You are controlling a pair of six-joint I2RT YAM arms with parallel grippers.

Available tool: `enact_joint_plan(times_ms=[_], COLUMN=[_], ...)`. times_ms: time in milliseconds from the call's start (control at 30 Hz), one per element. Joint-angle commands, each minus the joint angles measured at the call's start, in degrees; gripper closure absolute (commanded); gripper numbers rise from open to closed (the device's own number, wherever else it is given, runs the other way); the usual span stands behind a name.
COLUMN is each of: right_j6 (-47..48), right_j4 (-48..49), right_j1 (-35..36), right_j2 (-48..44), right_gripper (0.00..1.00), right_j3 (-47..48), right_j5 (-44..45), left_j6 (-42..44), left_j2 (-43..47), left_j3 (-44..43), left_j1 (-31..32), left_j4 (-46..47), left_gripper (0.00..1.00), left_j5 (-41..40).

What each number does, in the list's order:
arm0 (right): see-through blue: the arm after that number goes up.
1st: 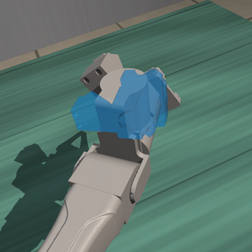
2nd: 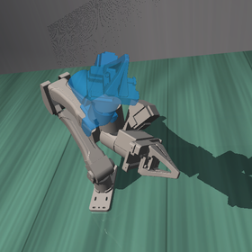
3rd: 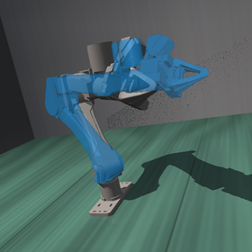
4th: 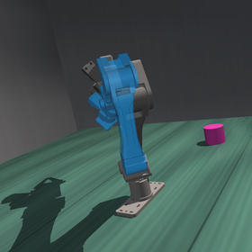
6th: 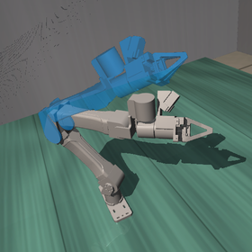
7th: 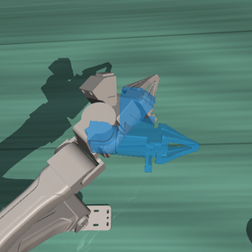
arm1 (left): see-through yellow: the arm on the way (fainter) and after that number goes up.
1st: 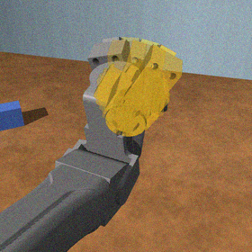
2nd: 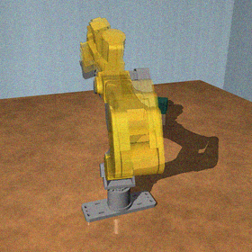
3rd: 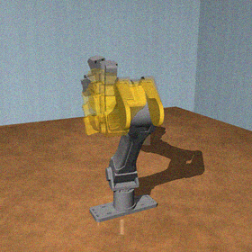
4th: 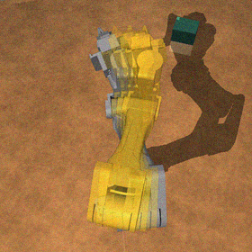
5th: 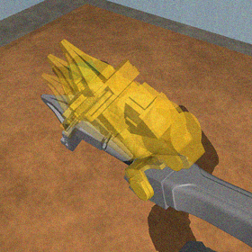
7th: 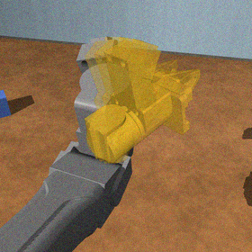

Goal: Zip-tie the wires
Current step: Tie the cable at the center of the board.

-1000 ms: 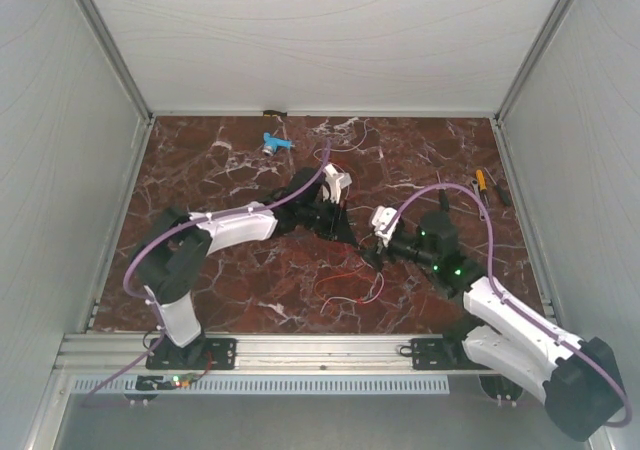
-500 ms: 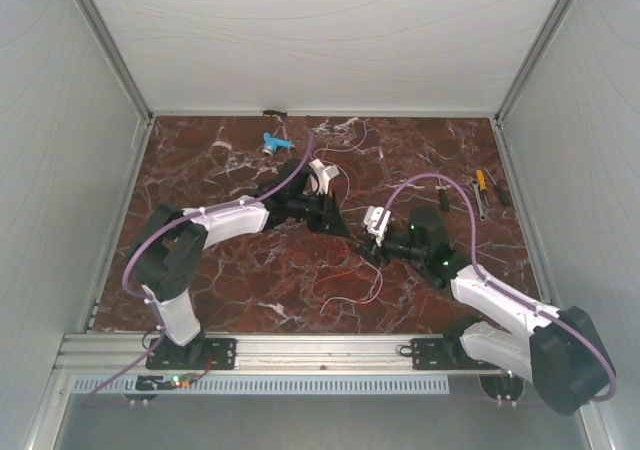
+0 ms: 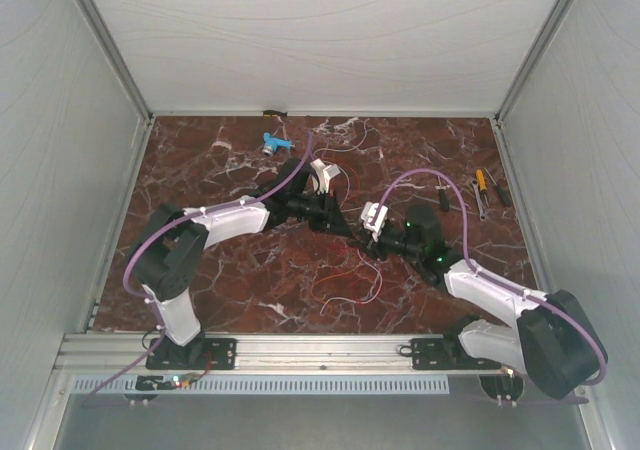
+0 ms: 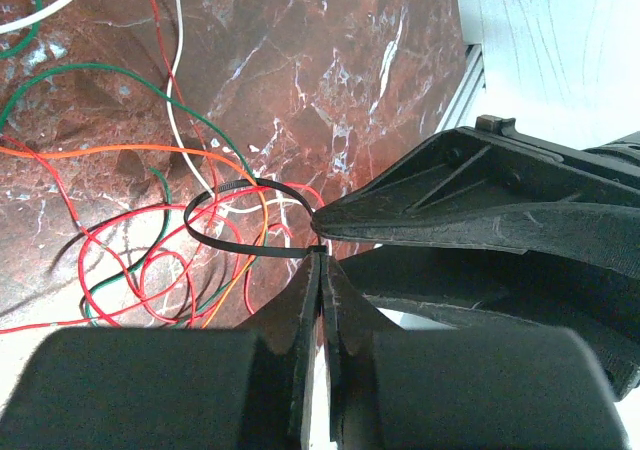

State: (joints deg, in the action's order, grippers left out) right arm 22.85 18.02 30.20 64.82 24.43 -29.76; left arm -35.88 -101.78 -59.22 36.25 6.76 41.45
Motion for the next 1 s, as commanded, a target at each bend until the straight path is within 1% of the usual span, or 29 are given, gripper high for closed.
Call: enact_joint_plan(times_ms=[0, 100, 333, 400, 700, 733, 800, 900, 967], right_j6=[2.72, 3.49, 3.43, 3.33, 3.10, 3.16, 3.59, 4.22, 4.47], right_j4=[0.24, -0.77, 0.47, 0.86, 1.21, 1.18, 0.62, -1.01, -2.21], right_j1=[-0.07, -0.11, -0.07, -0.05, -0.05, -0.08, -0.11, -0.05, -0.13], right_j2=[0.63, 1.65, 4.00, 4.53, 4.76, 4.85, 5.15, 5.78, 6.08], right_gripper=[0.72, 0.75, 0.76, 0.80, 0.80, 0.82, 0.90, 1.00, 1.00], right_j3=[2.20, 2.84, 3.30, 3.51, 4.30, 4.31, 4.63, 5.39, 5.82], right_j5=[0.50, 0.24, -0.33, -0.48, -2.05, -2.05, -2.11, -2.12, -2.06], left_j6=[-0.95, -0.85, -0.53, -0.39, -0.26, -0.25, -0.17, 0.06, 0.19], left_j2=[-0.55, -0.55, -0.61, -0.53, -0.44, -0.45, -0.40, -0.21, -0.02], left_j3=[-2.17, -2.05, -2.02, -1.98, -2.06, -2.04, -2.11, -2.15, -2.13], left_j1=[-0.24, -0.21, -0.21, -0.22, -0.21, -0.21, -0.21, -0.20, -0.23], left_j4=[1.95, 2.09, 1.87, 1.85, 1.76, 1.71, 1.63, 1.35, 1.17], left_gripper=[1.00, 1.00, 1.00, 1.00, 1.00, 1.00, 1.00, 1.00, 1.00], left_j5=[1.18, 1.01, 0.61, 0.45, 0.12, 0.06, -0.10, -0.44, -0.76])
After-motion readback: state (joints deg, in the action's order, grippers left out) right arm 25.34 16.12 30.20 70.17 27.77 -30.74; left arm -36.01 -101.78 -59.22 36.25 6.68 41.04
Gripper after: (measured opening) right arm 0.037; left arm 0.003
